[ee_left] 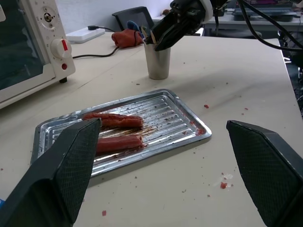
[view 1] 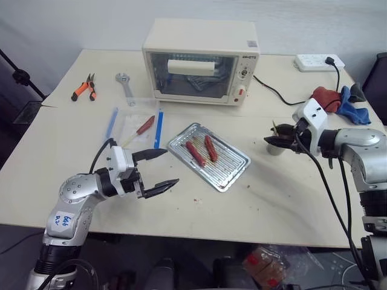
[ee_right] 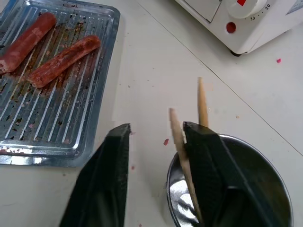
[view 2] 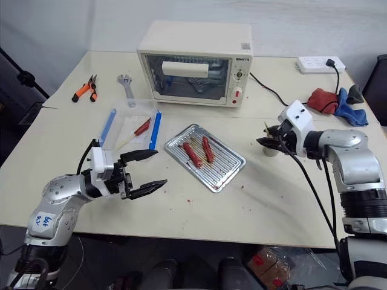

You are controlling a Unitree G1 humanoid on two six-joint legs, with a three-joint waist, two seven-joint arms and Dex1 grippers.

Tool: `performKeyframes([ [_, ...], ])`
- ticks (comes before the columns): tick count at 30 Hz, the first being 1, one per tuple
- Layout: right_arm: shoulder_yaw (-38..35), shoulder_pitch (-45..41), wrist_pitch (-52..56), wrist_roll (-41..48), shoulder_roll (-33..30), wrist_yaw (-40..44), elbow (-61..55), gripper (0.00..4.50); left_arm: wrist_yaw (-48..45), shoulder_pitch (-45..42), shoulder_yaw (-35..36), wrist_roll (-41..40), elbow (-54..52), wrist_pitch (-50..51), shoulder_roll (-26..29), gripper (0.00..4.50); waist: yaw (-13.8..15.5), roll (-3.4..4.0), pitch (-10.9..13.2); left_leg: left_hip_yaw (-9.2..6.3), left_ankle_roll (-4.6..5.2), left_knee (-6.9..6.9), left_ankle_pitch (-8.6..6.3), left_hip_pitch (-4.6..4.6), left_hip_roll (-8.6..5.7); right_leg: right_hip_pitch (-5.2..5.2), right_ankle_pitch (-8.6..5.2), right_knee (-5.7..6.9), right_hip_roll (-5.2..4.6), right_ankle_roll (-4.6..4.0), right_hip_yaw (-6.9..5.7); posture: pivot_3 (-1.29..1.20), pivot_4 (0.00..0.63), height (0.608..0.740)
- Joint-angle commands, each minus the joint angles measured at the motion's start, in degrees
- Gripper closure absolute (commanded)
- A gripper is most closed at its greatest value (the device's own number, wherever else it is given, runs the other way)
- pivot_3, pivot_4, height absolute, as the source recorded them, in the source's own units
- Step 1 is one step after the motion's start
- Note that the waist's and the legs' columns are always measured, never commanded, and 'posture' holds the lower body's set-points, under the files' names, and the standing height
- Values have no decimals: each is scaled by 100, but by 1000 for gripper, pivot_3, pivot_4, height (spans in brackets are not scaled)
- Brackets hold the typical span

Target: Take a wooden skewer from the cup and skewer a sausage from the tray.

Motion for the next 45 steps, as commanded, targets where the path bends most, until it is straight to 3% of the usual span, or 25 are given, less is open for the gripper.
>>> performKeyframes([
  [1,-188,-126,-204,1,-144,40,9,3755,11,-1,26,2,-93,-90,-5,0,0,0,0,0,0,0,0,0,0,0,0,0,0,0,0,0,150,740],
  [3,-205,-143,-290,0,-154,62,62,4360,4,-33,8,11,-58,-102,-19,0,-1,0,0,1,0,0,0,0,0,0,0,0,0,0,0,0,150,740],
  [4,-224,-158,-309,10,-159,62,84,4437,-3,-50,-3,17,-40,-111,-27,0,-3,0,0,0,0,0,0,0,0,0,0,0,0,0,0,0,150,740],
  [14,-621,-479,-384,321,-426,420,341,4437,-43,-147,-87,65,62,-230,-131,0,2,0,0,2,0,0,0,0,-1,-1,0,0,0,0,0,0,150,740],
  [20,-1072,-518,25,1084,-857,1227,36,4437,-57,-186,-109,66,125,-294,-152,0,6,0,0,1,0,-2,0,0,1,1,0,-3,0,0,0,0,150,740],
  [24,-1418,-808,532,1672,-902,1273,-214,4437,-63,-249,-140,37,158,-292,-203,0,-1,0,0,3,0,1,0,0,1,0,0,-1,0,0,1,0,150,740],
  [28,-1888,-1186,1412,2652,-479,797,-438,4437,-107,-333,-126,-144,153,-208,-330,0,0,2,1,3,0,0,0,0,4,-1,0,-1,2,0,1,0,150,740],
  [33,-2351,-966,2619,4088,721,-514,-1164,4437,44,-541,-237,-241,82,-139,-668,0,10,-5,-2,-1,-1,4,1,0,6,3,1,1,1,1,-1,0,150,740],
  [39,-2545,-615,2768,5270,2441,-2411,-1797,4437,984,-1050,-685,554,382,-1082,-1940,0,28,-4,-3,-10,0,38,0,-32,-1,-18,2,47,-1,4,-9,0,150,740],
  [45,-2340,-414,2864,6089,2926,-3239,-2030,4437,1672,-1418,-843,1070,845,-1782,-2707,0,22,-4,-2,-11,5,76,-3,-71,-4,-51,4,69,0,7,-10,0,150,740],
])
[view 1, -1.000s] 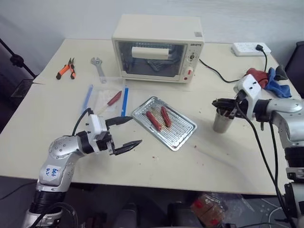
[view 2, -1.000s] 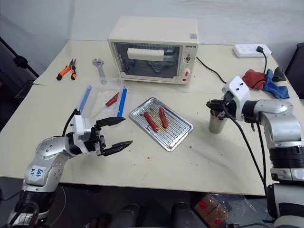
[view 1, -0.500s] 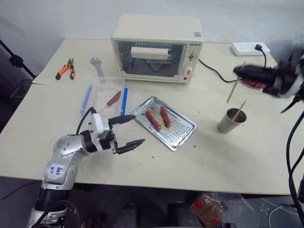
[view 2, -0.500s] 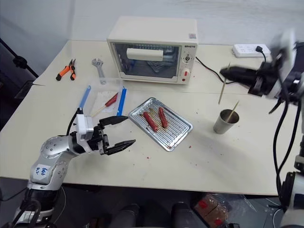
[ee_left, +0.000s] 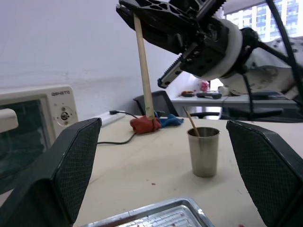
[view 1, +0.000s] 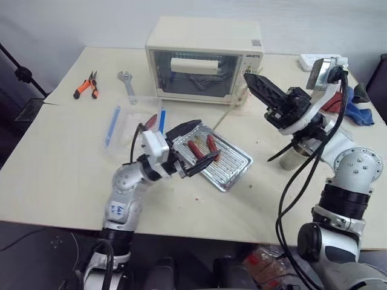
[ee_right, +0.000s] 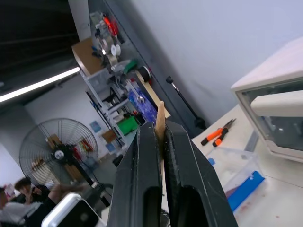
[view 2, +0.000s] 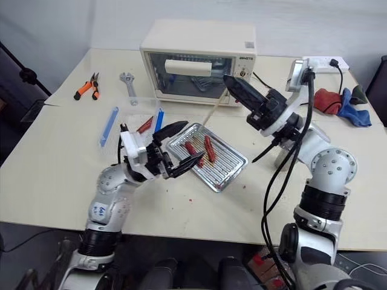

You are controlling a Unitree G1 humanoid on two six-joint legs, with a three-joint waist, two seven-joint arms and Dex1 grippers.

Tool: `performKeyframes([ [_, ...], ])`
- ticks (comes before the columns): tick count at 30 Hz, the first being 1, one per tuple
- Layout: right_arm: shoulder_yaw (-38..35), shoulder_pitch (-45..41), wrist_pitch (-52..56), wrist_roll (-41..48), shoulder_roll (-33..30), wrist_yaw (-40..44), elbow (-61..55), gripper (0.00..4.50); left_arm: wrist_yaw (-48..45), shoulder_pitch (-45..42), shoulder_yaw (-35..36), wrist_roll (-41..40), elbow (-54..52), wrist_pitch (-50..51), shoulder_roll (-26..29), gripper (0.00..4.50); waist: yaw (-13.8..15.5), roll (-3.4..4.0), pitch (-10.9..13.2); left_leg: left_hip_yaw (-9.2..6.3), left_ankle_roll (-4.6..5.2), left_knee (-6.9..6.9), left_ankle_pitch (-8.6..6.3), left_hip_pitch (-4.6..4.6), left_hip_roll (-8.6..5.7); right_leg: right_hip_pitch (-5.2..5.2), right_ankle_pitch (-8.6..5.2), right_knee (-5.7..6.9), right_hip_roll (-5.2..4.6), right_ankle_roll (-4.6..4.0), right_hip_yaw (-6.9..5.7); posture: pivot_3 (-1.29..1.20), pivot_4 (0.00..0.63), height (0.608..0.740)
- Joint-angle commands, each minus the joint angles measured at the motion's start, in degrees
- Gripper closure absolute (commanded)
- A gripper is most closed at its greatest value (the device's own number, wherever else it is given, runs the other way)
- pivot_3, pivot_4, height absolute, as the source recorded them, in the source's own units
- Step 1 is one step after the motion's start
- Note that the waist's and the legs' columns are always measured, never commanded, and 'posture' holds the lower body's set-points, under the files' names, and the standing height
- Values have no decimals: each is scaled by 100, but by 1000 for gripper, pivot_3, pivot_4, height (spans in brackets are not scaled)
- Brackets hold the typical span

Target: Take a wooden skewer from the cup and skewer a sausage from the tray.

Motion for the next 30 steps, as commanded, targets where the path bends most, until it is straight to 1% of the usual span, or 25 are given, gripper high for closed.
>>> performKeyframes([
  [1,-25,106,84,646,52,-352,-296,4437,432,-350,-35,293,250,-491,-298,0,3,0,0,0,0,3,0,-1,0,0,0,2,0,0,0,0,150,740],
  [3,-7,181,83,927,90,-577,-315,4437,696,-564,-4,455,564,-764,-507,0,-1,0,0,4,1,8,-1,0,0,1,0,5,1,1,5,0,150,740],
  [6,39,276,-64,1091,151,-879,-370,4437,859,-798,18,453,768,-996,-705,0,-1,0,0,4,2,7,-1,0,0,-1,0,8,2,1,5,0,150,740],
  [11,140,417,-284,1210,209,-1171,-482,4437,709,-779,-170,249,574,-926,-790,0,-17,0,0,13,2,-2,-1,-7,1,-20,0,13,4,1,9,0,150,740],
  [16,176,474,-506,1265,248,-1349,-492,4437,758,-740,-255,163,449,-838,-851,0,-13,0,0,12,2,4,-1,-18,0,-29,0,16,3,1,11,0,150,740],
  [17,193,486,-535,1274,246,-1359,-495,4500,774,-737,-270,170,454,-837,-861,387,-12,0,0,12,2,4,-1,-21,0,-32,0,16,3,1,12,0,150,740],
  [18,209,494,-566,1303,256,-1381,-495,4500,793,-731,-284,185,476,-850,-877,531,-12,0,0,12,2,4,-1,-22,0,-33,0,17,3,1,11,0,150,740],
  [21,268,522,-606,1522,299,-1444,-523,4500,849,-706,-305,232,540,-887,-926,1435,-13,0,0,12,2,5,-1,-24,0,-33,0,16,4,1,11,0,150,740],
  [25,360,578,-644,1718,297,-1519,-561,4500,883,-695,-325,255,565,-910,-944,2809,-12,0,0,11,2,5,-1,-26,1,-35,0,16,4,1,12,0,150,740],
  [30,430,656,-674,1848,273,-1569,-592,4500,921,-693,-336,279,589,-943,-950,4327,-11,0,0,11,2,5,-1,-27,1,-35,0,16,3,1,12,0,150,740],
])
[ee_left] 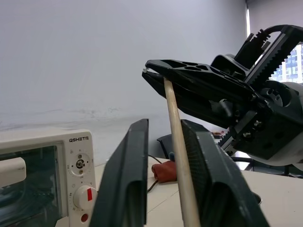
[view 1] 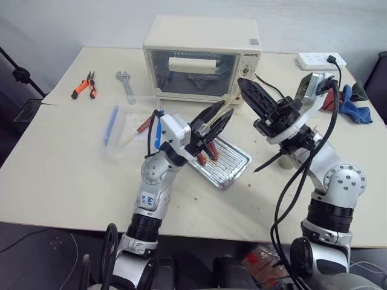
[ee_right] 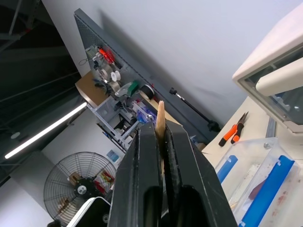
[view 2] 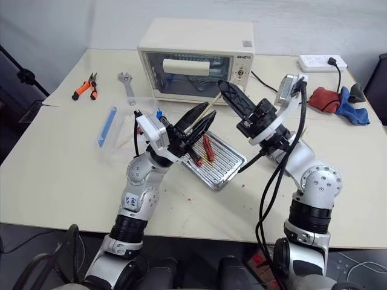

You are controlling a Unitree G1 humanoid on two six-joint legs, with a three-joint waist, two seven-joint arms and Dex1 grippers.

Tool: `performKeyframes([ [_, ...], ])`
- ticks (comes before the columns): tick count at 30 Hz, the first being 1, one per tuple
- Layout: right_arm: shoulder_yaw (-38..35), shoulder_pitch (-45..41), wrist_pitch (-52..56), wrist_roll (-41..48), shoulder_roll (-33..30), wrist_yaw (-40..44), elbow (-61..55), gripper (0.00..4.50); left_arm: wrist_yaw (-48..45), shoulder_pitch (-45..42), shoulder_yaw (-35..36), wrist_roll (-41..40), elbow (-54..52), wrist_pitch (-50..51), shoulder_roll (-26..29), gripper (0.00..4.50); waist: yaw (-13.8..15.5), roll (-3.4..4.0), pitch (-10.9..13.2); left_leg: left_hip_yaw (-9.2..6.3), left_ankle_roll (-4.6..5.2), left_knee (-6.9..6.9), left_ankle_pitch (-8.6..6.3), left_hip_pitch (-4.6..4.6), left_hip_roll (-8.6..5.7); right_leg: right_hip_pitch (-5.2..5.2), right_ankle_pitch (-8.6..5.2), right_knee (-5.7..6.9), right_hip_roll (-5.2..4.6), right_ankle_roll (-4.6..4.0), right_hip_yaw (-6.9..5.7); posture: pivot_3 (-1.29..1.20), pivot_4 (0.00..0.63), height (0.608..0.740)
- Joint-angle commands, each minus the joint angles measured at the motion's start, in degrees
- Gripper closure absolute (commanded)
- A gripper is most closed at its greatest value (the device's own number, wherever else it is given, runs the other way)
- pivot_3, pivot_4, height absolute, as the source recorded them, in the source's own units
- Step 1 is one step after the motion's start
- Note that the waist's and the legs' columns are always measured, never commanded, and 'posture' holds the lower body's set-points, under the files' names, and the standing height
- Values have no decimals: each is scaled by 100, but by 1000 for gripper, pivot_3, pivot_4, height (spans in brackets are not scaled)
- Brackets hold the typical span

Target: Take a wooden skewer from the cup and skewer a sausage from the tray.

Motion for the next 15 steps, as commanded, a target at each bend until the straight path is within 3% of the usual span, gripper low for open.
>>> performKeyframes([
  [1,51,43,-95,216,-39,-3,-239,4500,68,-29,-31,1,-147,-132,-67,4453,0,0,0,0,0,0,0,0,0,0,0,0,0,0,0,0,150,740],
  [12,219,331,-101,115,-331,163,-201,4500,181,-178,69,-16,-209,-33,-56,4453,3,0,0,0,0,1,0,-2,0,-1,0,-1,0,0,0,0,150,740],
  [15,229,395,-266,-271,-517,358,-312,3703,-18,-121,138,-284,-377,304,149,4500,4,0,0,-1,1,2,0,-4,0,-1,0,-2,0,0,0,0,150,740],
])
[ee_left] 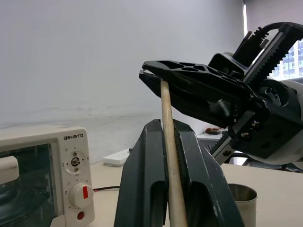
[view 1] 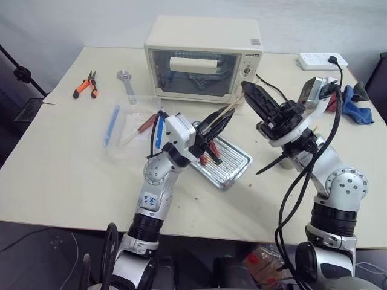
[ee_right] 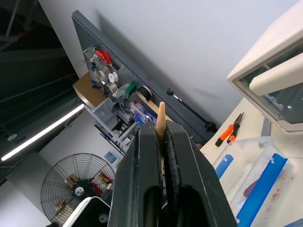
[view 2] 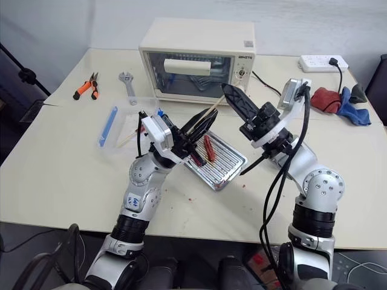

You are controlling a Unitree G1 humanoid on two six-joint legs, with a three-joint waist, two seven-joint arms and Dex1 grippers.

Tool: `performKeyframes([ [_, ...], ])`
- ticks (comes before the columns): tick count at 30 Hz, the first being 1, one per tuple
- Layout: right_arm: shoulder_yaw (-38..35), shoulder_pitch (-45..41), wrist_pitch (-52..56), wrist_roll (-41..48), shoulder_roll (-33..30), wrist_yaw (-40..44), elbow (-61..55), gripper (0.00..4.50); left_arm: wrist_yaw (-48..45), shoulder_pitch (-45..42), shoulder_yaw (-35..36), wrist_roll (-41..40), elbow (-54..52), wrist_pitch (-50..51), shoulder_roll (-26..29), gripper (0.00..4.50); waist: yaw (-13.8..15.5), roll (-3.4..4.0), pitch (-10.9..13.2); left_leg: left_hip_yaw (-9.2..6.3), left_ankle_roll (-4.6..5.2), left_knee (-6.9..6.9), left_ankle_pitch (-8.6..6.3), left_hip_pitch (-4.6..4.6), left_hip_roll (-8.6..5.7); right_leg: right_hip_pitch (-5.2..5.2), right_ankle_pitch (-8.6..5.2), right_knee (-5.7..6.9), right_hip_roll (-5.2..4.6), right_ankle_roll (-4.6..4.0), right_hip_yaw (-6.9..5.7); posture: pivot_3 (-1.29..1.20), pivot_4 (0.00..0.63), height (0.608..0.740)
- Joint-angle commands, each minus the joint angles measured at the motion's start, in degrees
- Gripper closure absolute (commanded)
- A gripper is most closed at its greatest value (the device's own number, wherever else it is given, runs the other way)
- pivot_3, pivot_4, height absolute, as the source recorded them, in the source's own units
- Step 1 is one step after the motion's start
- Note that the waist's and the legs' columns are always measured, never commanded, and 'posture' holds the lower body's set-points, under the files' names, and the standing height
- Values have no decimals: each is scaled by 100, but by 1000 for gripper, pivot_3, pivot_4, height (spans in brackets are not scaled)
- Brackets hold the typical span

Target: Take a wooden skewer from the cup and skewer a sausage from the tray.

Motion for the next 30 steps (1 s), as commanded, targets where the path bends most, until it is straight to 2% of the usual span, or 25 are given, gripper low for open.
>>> performKeyframes([
  [1,36,125,-181,-479,-259,347,-298,3390,-162,-49,203,-430,-482,331,229,4500,-2,0,0,0,0,0,0,0,1,0,0,0,0,0,0,0,150,740],
  [5,-49,333,-117,-937,-988,1032,-368,2028,-801,374,352,-1101,-1030,1269,1071,4500,-9,1,0,-1,0,-3,0,-7,1,-9,0,-1,2,0,1,0,150,740],
  [11,21,1292,-97,-1656,-2288,2573,-1034,19,-1467,1259,1198,-2895,-1689,3548,2709,4500,-3,0,0,-6,0,-9,0,-8,5,-7,0,-11,1,-1,0,0,150,740],
  [12,23,1525,-135,-1779,-2453,2853,-1205,19,-1571,1409,1367,-3144,-1724,3876,2984,4500,-3,0,0,-7,1,-8,-1,-10,5,-7,0,-14,0,-1,0,0,150,740],
  [14,82,2181,-569,-2385,-2750,3557,-1537,19,-1836,1721,1630,-3045,-1679,3914,3496,4500,2,0,0,-11,3,-10,-2,-8,5,-3,0,-16,0,-1,-2,0,150,740],
  [19,449,3848,-2996,-4871,-3182,5097,-1309,19,-2334,2273,2003,-2723,-1641,3708,4197,4500,65,-2,1,-11,14,-7,-7,7,-7,20,0,-50,-6,-1,-1,0,150,740],
  [21,271,4073,-3400,-5056,-2976,5119,-978,19,-2484,2452,2071,-2602,-1637,3608,4353,4500,34,-3,2,-10,19,-21,-10,50,-4,75,0,-87,-5,0,-2,0,150,740],
  [24,64,4205,-3830,-5254,-2809,5187,-521,19,-2609,2654,2196,-2454,-1559,3469,4474,4500,3,-3,2,-12,18,-28,-10,67,0,92,0,-93,-6,0,-1,0,150,740],
  [30,95,3883,-3683,-5240,-2804,5015,-528,19,-2781,2875,2434,-2273,-1246,3276,4572,4500,-13,-3,2,-5,-5,-86,3,97,5,88,-2,-95,-3,-4,1,0,150,740],
])
